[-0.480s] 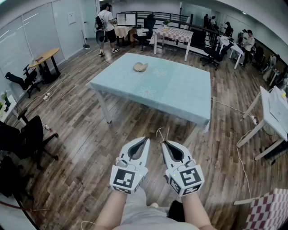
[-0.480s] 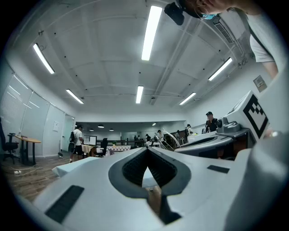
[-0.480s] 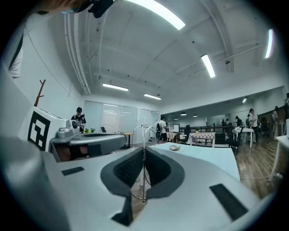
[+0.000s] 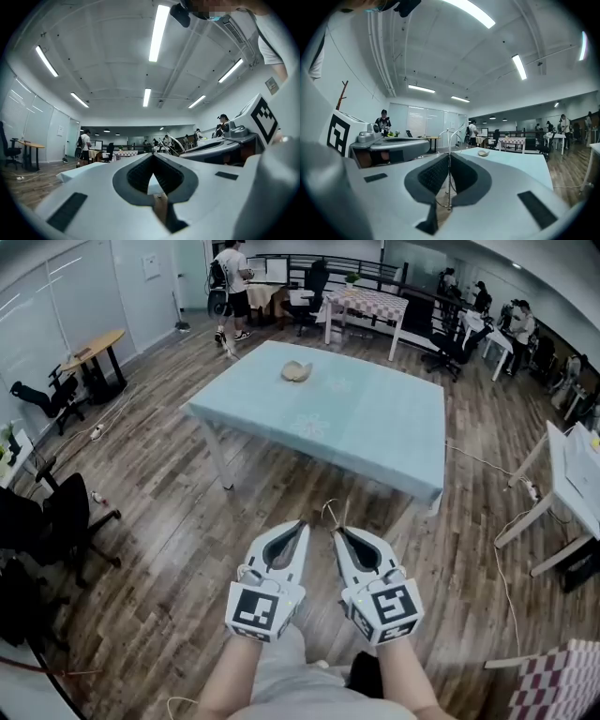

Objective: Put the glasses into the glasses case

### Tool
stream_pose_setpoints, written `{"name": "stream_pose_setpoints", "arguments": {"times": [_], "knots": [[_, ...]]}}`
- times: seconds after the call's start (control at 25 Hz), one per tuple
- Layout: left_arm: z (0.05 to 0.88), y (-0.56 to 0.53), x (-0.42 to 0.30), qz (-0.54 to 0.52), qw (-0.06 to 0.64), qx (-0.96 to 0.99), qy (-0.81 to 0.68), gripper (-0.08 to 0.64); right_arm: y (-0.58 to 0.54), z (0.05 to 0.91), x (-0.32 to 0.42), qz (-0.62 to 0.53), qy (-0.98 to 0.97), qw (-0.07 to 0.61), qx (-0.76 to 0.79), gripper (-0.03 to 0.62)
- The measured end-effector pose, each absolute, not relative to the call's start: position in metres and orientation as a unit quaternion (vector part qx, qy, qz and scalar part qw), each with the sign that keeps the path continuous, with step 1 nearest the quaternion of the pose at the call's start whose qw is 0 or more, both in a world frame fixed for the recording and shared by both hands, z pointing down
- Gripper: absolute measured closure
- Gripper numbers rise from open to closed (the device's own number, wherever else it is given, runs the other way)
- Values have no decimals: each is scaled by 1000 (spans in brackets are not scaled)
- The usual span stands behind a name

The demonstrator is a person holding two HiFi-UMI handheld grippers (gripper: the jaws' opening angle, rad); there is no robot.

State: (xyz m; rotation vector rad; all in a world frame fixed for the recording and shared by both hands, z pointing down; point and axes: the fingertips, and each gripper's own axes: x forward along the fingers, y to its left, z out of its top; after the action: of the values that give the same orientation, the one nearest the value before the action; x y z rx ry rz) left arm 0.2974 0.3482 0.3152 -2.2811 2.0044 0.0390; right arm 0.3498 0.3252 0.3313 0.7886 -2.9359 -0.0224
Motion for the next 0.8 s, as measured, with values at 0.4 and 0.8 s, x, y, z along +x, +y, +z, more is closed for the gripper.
{"name": "stream_pose_setpoints", "arguments": {"times": [0.4, 0.8], "knots": [[318, 303, 246, 23, 38, -741, 670, 552, 289, 333, 293, -4, -972, 58, 228, 572], [316, 241, 189, 24, 33, -753, 656, 552, 232, 337, 238, 18, -968, 58, 244, 572]]}}
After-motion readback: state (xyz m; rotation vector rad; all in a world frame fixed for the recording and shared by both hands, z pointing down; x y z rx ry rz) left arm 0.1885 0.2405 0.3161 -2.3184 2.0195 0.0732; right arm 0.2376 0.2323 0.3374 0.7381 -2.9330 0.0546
